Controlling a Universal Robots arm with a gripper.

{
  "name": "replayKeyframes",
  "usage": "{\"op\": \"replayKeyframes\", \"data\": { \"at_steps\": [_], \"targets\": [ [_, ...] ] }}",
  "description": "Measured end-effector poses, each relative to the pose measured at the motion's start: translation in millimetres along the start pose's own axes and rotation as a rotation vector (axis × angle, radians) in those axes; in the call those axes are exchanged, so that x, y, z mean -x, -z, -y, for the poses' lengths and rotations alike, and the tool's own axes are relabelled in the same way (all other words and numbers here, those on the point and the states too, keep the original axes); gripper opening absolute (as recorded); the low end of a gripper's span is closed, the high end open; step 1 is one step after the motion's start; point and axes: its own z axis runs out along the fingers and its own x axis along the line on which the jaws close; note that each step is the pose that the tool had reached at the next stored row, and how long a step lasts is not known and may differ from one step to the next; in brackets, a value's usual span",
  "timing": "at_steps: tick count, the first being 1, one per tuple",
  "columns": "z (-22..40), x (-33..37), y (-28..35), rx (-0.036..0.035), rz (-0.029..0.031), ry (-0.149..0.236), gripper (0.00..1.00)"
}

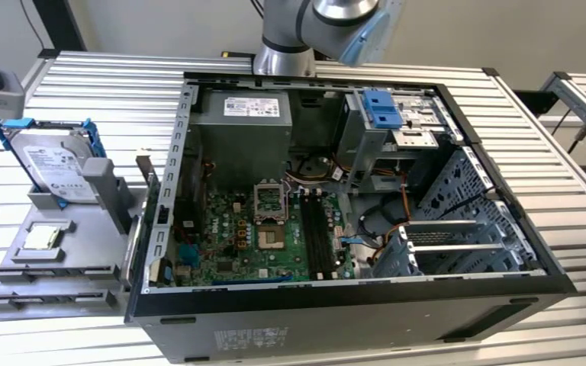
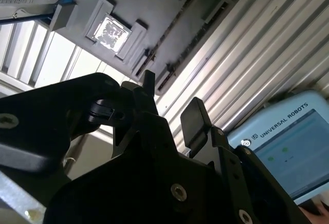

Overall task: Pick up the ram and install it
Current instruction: 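Pick up the ram and move it above insertion slot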

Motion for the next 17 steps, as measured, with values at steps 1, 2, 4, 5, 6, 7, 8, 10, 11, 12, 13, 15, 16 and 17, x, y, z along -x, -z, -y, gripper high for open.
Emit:
{"op": "replayKeyframes", "data": {
  "at_steps": [1,2,4,5,6,7,8,10,11,12,13,15,16,17],
  "targets": [
    [0.0,0.0,-1.1,0.0000,0.0000,-0.001,1.00],
    [0.0,0.0,-2.0,0.0000,-0.0001,-0.002,1.00],
    [0.1,-0.1,-4.2,-0.0001,0.0000,-0.003,1.00],
    [0.1,-0.2,-5.2,-0.0001,-0.0001,-0.004,1.00],
    [0.1,-0.2,-6.3,-0.0001,0.0000,-0.005,1.00],
    [0.2,-0.2,-7.5,-0.0001,0.0000,-0.006,1.00],
    [0.2,-0.2,-8.7,-0.0002,0.0001,-0.007,1.00],
    [0.2,-0.3,-10.8,-0.0002,0.0001,-0.010,1.00],
    [0.2,-0.3,-11.9,-0.0002,0.0001,-0.011,1.00],
    [0.2,-0.3,-12.9,-0.0002,0.0001,-0.012,1.00],
    [0.3,-0.4,-14.0,-0.0003,0.0001,-0.013,1.00],
    [0.3,-0.4,-16.2,-0.0004,0.0002,-0.015,1.00],
    [0.3,-0.4,-17.5,-0.0003,0.0002,-0.016,1.00],
    [0.2,-0.6,-18.9,-0.0004,0.0002,-0.017,1.00]
  ]
}}
